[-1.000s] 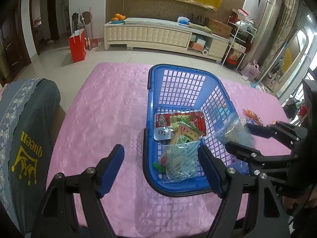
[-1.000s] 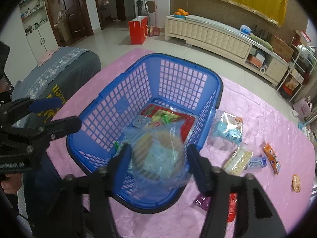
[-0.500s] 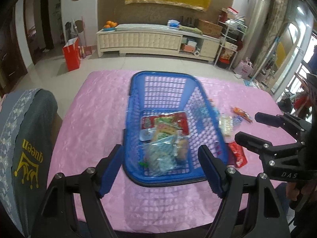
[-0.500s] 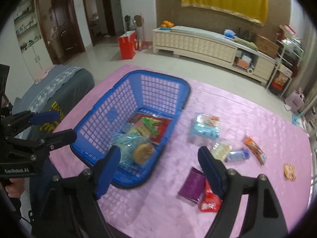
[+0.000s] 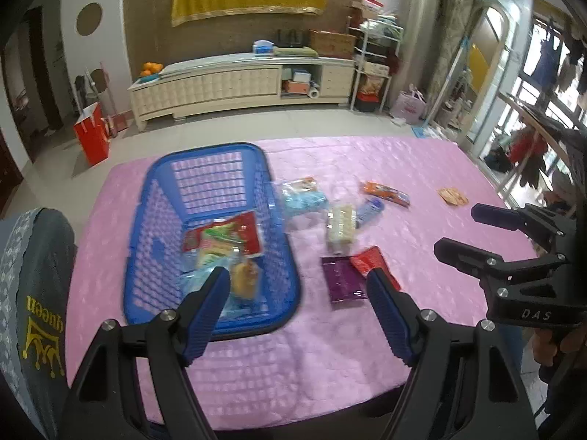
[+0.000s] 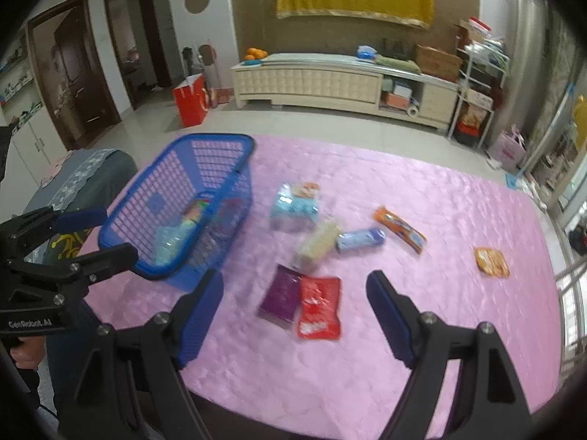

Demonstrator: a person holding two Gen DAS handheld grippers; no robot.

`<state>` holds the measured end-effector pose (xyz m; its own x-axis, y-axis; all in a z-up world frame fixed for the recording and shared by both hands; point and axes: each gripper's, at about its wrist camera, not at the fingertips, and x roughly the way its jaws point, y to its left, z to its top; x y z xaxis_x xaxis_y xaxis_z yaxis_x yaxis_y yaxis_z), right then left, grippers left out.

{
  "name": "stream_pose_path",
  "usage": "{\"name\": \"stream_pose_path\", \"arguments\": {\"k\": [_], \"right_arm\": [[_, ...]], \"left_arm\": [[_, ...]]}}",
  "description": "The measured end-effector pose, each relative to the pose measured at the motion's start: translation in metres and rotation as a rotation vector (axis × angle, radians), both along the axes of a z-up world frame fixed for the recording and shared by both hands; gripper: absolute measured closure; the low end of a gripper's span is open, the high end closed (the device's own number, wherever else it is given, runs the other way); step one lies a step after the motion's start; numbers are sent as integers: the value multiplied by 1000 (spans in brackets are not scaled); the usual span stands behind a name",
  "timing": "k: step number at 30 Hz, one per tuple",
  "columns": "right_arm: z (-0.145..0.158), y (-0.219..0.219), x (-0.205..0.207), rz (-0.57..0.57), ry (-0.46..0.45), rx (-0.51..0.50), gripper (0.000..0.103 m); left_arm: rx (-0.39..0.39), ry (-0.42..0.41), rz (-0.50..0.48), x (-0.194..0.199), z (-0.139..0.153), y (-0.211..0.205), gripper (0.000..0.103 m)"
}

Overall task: Organize snacks
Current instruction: 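Move both grippers back toward the purple and red packets, then grasp the red packet with the right gripper while the left grasps the purple packet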

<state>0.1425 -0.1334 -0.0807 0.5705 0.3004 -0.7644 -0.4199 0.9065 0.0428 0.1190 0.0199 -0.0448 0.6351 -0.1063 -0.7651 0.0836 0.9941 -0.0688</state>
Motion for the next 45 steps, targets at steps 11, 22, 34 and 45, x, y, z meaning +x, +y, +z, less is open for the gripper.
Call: {"name": "stream_pose_path", "arguments": {"k": [11, 22, 34, 45], "right_arm": [[-53, -39, 4, 4, 88, 12, 19], [-118, -37, 24, 90, 163, -24, 29], [-163, -26, 68, 116, 312, 16, 39], [-168, -4, 85, 137, 336, -15, 39]], "left_arm": [[41, 23, -27, -7, -42, -56, 28], [43, 125, 64, 0, -105, -70, 48], [94, 190, 77, 32, -136, -78, 54], [138, 204, 51, 50, -144, -75, 55]]}}
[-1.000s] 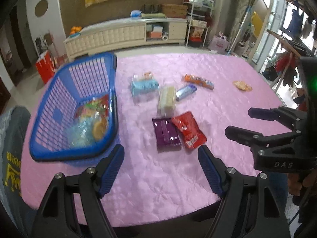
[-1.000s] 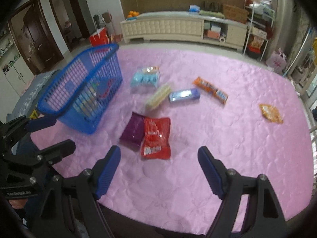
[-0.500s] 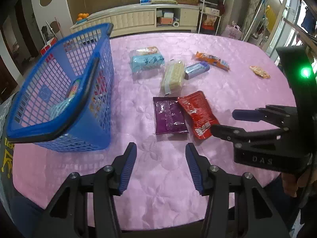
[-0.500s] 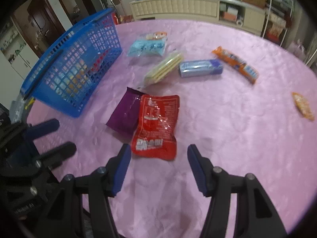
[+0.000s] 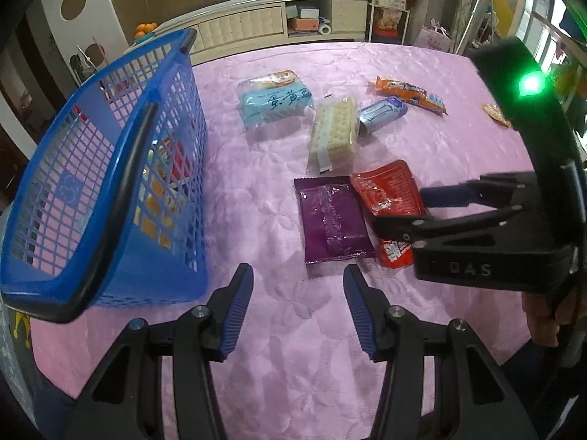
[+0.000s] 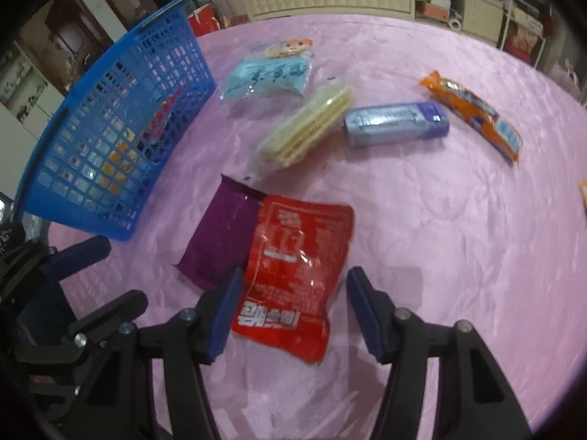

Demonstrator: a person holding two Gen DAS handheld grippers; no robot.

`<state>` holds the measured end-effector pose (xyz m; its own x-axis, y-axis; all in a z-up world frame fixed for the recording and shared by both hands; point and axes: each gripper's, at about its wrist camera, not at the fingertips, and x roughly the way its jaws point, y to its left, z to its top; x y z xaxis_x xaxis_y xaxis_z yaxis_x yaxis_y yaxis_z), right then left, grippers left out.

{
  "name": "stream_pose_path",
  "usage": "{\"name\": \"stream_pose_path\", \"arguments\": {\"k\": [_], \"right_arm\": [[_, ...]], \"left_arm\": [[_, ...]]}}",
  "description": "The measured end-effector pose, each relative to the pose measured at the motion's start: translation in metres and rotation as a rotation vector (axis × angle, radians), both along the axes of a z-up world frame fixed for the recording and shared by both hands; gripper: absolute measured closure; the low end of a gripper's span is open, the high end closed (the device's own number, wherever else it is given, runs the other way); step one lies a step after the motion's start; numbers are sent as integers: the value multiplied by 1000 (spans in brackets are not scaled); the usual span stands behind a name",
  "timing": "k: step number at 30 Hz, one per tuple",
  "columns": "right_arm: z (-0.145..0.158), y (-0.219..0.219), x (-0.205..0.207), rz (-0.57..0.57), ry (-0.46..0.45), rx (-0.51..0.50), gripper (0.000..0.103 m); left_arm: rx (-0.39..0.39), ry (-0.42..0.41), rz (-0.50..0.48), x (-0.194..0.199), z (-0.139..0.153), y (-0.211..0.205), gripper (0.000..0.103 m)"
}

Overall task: Organize snacks
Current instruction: 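Grasp the red packet with the right gripper while the left grasps the purple packet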

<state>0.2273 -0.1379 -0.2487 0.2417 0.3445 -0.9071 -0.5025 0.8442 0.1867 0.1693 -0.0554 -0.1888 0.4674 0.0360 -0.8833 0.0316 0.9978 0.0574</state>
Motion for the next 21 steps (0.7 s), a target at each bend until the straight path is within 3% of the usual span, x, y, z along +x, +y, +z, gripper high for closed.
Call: {"name": "stream_pose_path", "arguments": {"k": [8, 9, 12, 15, 21], "right_arm": [[-2, 20, -9, 43, -67, -73, 41], [-2, 21, -14, 49, -90, -90, 48], [2, 10, -18, 35, -70, -38, 55], [16, -7, -18, -19, -62, 15, 80], [26, -36, -22, -66, -65, 35, 80]], "left_arm": [[-15, -8, 3, 0, 5, 2, 54], [-17, -8, 4, -1, 6, 3, 54], [-21, -8, 5, -5, 8, 3, 54], [-31, -3, 3, -6, 10, 3, 55], [-84, 3, 3, 0, 14, -4, 54]]}}
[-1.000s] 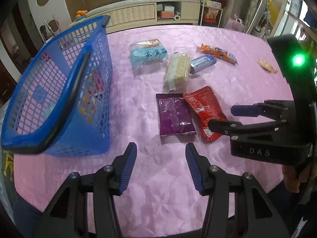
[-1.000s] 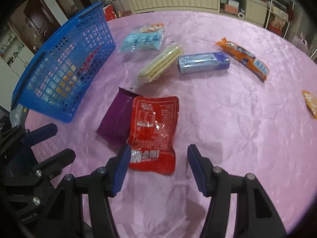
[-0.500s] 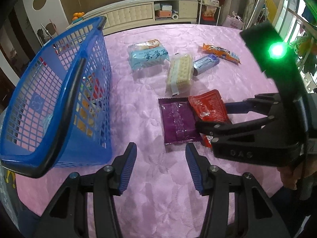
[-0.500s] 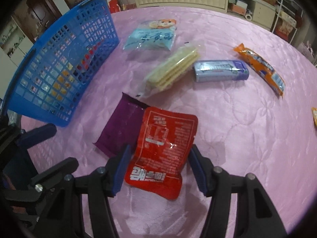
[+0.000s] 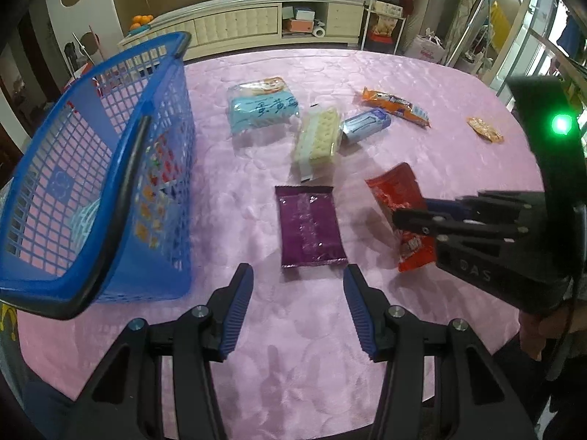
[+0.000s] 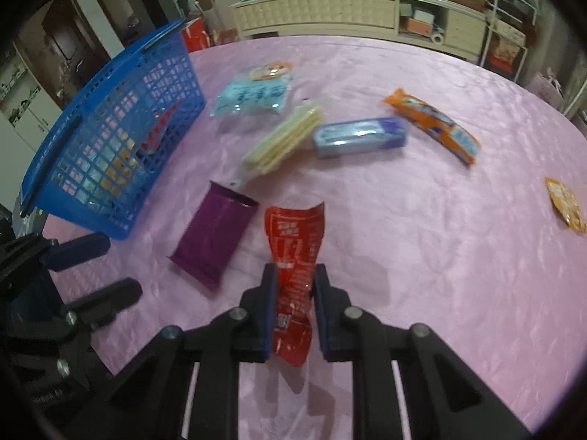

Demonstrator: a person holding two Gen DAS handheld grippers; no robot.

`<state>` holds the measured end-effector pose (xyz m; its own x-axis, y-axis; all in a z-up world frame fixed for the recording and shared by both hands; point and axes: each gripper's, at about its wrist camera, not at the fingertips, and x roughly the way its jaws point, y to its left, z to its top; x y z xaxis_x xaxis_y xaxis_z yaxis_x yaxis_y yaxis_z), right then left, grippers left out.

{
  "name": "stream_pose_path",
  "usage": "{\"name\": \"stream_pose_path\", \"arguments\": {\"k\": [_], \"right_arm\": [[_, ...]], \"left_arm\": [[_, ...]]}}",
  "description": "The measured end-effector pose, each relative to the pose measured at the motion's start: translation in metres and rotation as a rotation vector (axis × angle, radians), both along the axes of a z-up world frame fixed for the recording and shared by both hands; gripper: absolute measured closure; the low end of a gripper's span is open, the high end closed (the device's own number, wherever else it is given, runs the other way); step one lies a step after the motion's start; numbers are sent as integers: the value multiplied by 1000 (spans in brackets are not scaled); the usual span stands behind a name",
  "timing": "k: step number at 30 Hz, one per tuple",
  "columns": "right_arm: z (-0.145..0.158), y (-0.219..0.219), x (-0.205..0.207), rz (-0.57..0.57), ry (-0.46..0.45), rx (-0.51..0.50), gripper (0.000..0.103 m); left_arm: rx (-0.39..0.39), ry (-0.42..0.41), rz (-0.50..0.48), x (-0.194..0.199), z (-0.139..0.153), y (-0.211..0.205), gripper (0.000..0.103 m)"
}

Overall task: Organize snacks
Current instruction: 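Grasp the red packet with the right gripper while the left grasps the purple packet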

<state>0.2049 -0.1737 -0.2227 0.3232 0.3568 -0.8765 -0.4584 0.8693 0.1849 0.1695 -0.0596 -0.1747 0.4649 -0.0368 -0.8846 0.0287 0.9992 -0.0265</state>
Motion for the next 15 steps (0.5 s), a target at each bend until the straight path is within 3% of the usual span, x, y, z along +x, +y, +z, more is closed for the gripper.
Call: {"name": "stream_pose_path", "arguments": {"k": [7, 12, 15], "right_arm": [[6, -29, -4, -56, -1, 34, 80], [1, -37, -1, -80, 1, 43, 80], [-2, -39, 1, -80, -7, 32, 80]], "left_arm": [[11, 18, -33, 17, -3, -18, 53], [-1, 50, -45, 36, -13, -26, 34], [14, 67, -30, 49, -22, -26, 34]]}}
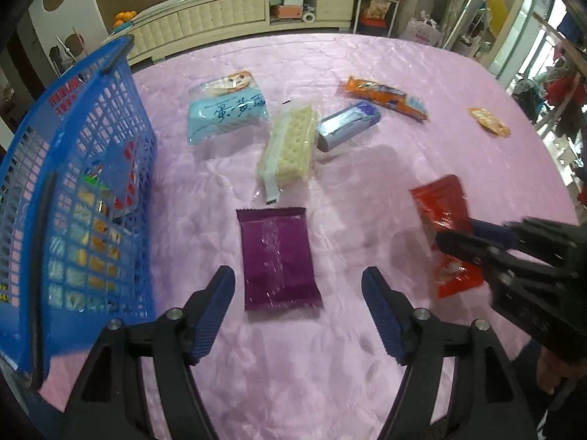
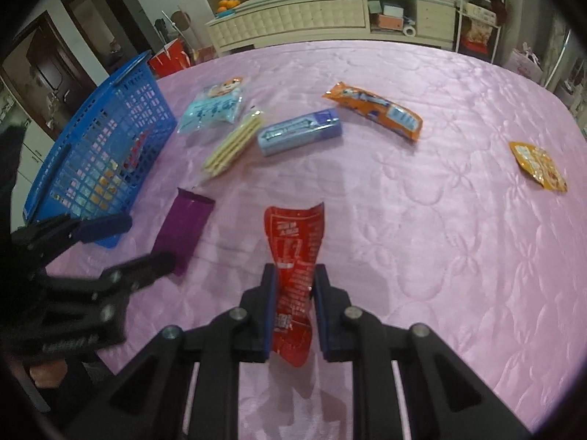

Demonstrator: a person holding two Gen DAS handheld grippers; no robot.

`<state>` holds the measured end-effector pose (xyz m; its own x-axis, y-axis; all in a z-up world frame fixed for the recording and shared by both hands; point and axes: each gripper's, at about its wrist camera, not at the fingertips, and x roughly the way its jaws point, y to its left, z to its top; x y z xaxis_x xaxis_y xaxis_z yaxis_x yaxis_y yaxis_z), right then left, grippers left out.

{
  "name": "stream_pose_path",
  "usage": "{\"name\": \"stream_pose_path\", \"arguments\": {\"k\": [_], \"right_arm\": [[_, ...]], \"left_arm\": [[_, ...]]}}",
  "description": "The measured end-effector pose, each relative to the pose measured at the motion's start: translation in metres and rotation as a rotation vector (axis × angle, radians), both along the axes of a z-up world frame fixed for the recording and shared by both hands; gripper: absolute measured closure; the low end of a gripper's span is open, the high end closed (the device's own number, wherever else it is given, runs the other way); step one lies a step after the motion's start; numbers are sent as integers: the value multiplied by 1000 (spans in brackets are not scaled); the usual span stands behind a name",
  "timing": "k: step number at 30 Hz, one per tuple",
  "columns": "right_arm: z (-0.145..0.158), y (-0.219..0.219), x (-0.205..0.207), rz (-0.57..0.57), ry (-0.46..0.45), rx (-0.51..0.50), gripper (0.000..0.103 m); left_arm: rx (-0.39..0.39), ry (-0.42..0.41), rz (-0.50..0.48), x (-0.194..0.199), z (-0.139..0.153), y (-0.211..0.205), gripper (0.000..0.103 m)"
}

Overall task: Organize snacks
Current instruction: 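Grasp the red packet with the right gripper while the left grasps the purple packet, then carry the purple and red packets over the blue basket with both grippers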

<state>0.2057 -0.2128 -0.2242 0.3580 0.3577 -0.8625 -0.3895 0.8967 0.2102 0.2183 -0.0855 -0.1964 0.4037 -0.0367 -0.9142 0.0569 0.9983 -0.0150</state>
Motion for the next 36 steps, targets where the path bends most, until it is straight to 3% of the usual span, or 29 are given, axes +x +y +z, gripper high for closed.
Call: {"name": "stream_pose_path", "arguments": {"k": [12, 19, 21, 23, 29, 36], "right_arm": [[-4, -3, 9, -11, 13, 32, 80], [-3, -6, 9, -27, 15, 37, 80], [-1, -9, 8, -35, 18, 42, 80], [2, -10, 5, -42, 18, 43, 80], [19, -11, -6, -49, -12, 29, 80], [53, -4, -24, -50, -66, 26, 80]], "left_arm": [[14, 88, 16, 34, -41, 15, 33], [1, 75, 18, 40, -45, 15, 35], [5, 59, -9, 35, -43, 12, 50], [-5, 58, -23, 33, -41, 7, 57], [-38, 51, -16, 21, -29, 2, 57], [-80, -45, -26, -1, 17, -4, 57]]}}
